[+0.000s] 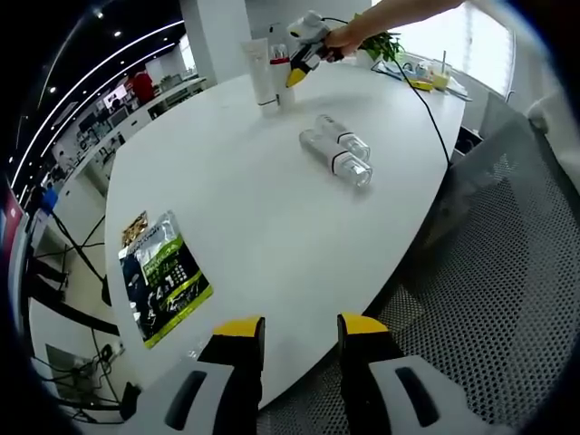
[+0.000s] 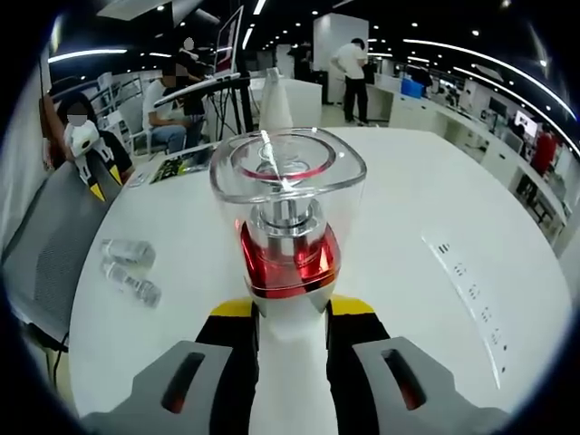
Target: Arrange the skincare products in the storage area until every visible bottle or jar stands upright without overlapping.
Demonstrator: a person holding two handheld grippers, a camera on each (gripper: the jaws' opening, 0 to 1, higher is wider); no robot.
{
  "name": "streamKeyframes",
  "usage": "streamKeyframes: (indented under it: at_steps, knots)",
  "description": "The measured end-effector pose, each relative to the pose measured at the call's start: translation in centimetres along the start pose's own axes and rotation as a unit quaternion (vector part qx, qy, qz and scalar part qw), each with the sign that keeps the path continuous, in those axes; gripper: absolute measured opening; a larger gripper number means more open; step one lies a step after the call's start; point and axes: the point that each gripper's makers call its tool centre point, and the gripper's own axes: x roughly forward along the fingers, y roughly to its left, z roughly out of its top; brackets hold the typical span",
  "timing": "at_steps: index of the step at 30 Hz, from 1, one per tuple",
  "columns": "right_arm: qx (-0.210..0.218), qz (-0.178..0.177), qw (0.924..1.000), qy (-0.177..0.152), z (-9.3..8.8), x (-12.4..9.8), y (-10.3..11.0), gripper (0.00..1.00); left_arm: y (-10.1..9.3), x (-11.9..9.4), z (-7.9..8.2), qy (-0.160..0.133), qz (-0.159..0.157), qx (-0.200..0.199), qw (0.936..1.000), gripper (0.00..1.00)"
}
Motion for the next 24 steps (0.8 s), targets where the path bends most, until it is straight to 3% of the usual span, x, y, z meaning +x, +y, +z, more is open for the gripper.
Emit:
streamKeyframes:
  at_steps: [7, 11, 13, 16, 20, 24]
  knots:
    - [0.001, -0.003, 1.0, 0.003, 0.1, 0.0, 0.0, 0.25, 0.0, 0.0, 0.1, -0.002, -0.002, -0.003, 1.0, 0.34]
    - [0.046, -0.009, 0.9989, -0.005, 0.2, -0.4, 0.2, 0.3, 0.0, 0.0, 0.1, -0.003, -0.001, -0.004, 1.0, 0.34]
    - [0.046, -0.02, 0.9987, 0.0, -0.4, -0.8, 0.1, 0.35, 0.0, 0.0, 0.1, -0.003, -0.001, -0.003, 1.0, 0.34]
    - [0.07, -0.036, 0.9968, 0.018, -2.7, -1.8, 0.9, 0.4, 0.0, 0.0, 0.0, -0.001, -0.001, -0.003, 1.0, 0.34]
    - [0.092, -0.041, 0.9946, 0.025, -4.8, -2.9, 3.6, 0.42, -0.1, 0.0, -0.2, 0.005, -0.001, -0.004, 1.0, 0.34]
    - [0.082, -0.014, 0.9963, 0.025, -4.3, -2.6, 9.0, 0.52, -0.1, 0.0, -0.2, 0.005, -0.001, -0.002, 1.0, 0.34]
